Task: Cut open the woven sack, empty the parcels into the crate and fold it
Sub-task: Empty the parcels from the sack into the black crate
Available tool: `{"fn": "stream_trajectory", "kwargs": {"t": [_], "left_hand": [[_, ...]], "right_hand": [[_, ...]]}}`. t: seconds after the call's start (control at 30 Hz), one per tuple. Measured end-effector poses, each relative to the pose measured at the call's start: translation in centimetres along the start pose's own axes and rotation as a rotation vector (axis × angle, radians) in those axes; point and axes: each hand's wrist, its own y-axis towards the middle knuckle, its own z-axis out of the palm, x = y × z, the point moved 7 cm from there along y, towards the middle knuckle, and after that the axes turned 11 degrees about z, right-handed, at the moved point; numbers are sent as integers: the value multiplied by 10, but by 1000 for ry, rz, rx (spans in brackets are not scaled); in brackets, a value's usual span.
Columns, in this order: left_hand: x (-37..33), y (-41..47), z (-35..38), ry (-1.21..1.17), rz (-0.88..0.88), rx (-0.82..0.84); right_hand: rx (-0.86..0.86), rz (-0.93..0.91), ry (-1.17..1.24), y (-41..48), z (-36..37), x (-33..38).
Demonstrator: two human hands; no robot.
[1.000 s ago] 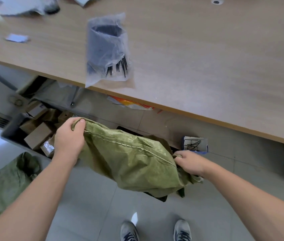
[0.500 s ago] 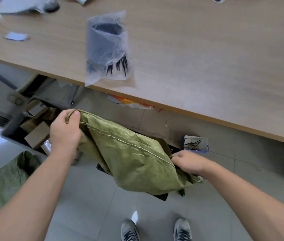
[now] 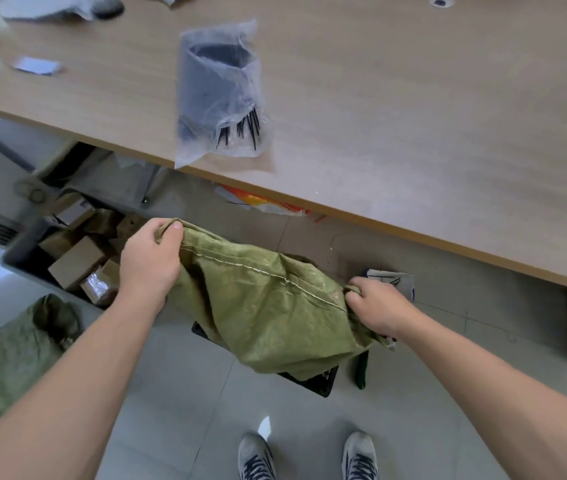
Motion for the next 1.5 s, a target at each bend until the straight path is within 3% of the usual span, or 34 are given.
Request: {"fn": "stream_trajectory", "kwargs": {"t": [0.07, 0.2, 0.33, 0.43, 0.53, 0.7, 0.8, 0.9, 1.03, 1.17, 1.27, 1.4, 1.5], "left_hand": [[-4, -3, 3, 46, -21, 19], [-18, -4, -6, -62, 27, -94], [-4, -8, -3, 45, -32, -23], [-23, -10, -4, -27, 61, -25], [-34, -16, 13, -12, 142, 140], [-33, -19, 31, -84, 69, 284], [-33, -21, 21, -53, 26, 192], [-52, -22, 8, -117, 135, 107], [-55, -21, 6, -91, 103, 75], [-82, -29, 8, -90, 252, 76], [-88, -26, 4, -81, 220, 21], [-104, -26, -5, -106, 307, -39], [-101, -24, -3, -53, 228, -13]], "right_hand": [[-2, 37, 14, -1, 0, 5], [-96, -36, 156, -8, -21, 23], [-125, -5, 103, -12, -25, 24], [-135, -88, 99, -21, -27, 41], [-106, -42, 232, -25, -33, 52], [-52, -122, 382, -35, -39, 68], [-87, -64, 438, -35, -44, 62], [-150, -156, 443, -43, -55, 67], [-167, -109, 508, -41, -58, 68], [-170, -186, 465, -45, -57, 77], [-176, -112, 505, -42, -59, 71], [-201, -160, 528, -42, -66, 71], [-202, -105, 528, -41, -66, 67]]}}
